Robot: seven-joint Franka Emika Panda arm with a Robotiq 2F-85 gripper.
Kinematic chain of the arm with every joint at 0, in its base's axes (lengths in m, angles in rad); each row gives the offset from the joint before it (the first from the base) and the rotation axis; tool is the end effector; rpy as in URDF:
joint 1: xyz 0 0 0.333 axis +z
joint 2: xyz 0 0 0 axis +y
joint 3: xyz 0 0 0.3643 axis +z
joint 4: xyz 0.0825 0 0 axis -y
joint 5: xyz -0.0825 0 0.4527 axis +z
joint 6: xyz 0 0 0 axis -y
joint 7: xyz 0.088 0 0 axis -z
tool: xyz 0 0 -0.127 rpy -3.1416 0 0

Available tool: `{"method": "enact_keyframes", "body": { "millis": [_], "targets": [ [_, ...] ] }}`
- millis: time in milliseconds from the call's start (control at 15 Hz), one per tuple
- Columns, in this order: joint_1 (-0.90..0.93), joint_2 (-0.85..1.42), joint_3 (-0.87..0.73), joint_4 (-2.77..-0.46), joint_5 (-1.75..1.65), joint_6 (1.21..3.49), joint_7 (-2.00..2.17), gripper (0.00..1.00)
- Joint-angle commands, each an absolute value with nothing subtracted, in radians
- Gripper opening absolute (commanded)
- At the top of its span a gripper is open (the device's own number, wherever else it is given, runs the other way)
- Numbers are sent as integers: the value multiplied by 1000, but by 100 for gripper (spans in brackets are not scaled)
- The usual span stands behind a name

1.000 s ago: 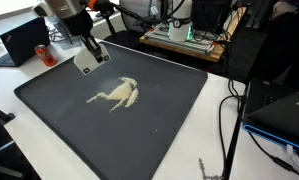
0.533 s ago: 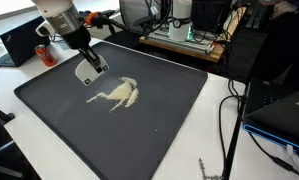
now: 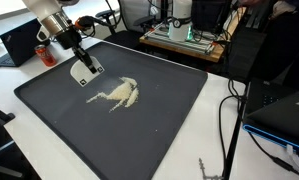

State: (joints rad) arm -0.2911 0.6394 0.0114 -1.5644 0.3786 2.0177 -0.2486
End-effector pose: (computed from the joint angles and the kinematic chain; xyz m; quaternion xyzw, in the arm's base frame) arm 0.7415 -0.1847 0.2383 -0.9756 0.1127 0.0452 0.1830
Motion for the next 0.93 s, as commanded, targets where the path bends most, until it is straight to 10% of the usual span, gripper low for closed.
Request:
{"method": "enact_keyframes", "body": {
  "millis": [0, 867],
  "targets": [
    [-380, 679, 50, -1545, 516, 2012, -361, 1],
    [-467, 706, 49, -1647, 813, 2015, -613, 1]
  ]
}}
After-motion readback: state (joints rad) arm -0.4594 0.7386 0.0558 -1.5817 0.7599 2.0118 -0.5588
